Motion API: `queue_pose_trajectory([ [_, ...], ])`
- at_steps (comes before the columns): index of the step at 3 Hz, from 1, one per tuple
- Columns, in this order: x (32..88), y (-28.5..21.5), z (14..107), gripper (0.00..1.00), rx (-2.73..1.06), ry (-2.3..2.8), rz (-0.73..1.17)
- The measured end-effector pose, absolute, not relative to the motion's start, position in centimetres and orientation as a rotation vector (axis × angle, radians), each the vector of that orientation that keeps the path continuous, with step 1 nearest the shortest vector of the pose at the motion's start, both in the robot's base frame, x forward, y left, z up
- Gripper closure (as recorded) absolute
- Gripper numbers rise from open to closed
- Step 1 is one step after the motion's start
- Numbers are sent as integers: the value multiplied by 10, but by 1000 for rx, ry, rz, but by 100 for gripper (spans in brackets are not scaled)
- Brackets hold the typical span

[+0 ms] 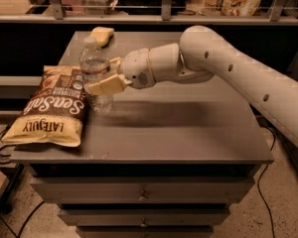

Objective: Move water bottle near brown chip bag

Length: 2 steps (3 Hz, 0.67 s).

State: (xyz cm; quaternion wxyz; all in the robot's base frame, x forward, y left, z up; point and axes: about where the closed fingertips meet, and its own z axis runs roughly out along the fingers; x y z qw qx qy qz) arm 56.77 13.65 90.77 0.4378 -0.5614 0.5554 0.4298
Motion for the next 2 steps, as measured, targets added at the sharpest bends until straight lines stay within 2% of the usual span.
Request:
queue_pose_trajectory([
  [1,569,139,894,20,-1401,1391,1020],
  [2,570,139,889,0,-1401,1397,999],
])
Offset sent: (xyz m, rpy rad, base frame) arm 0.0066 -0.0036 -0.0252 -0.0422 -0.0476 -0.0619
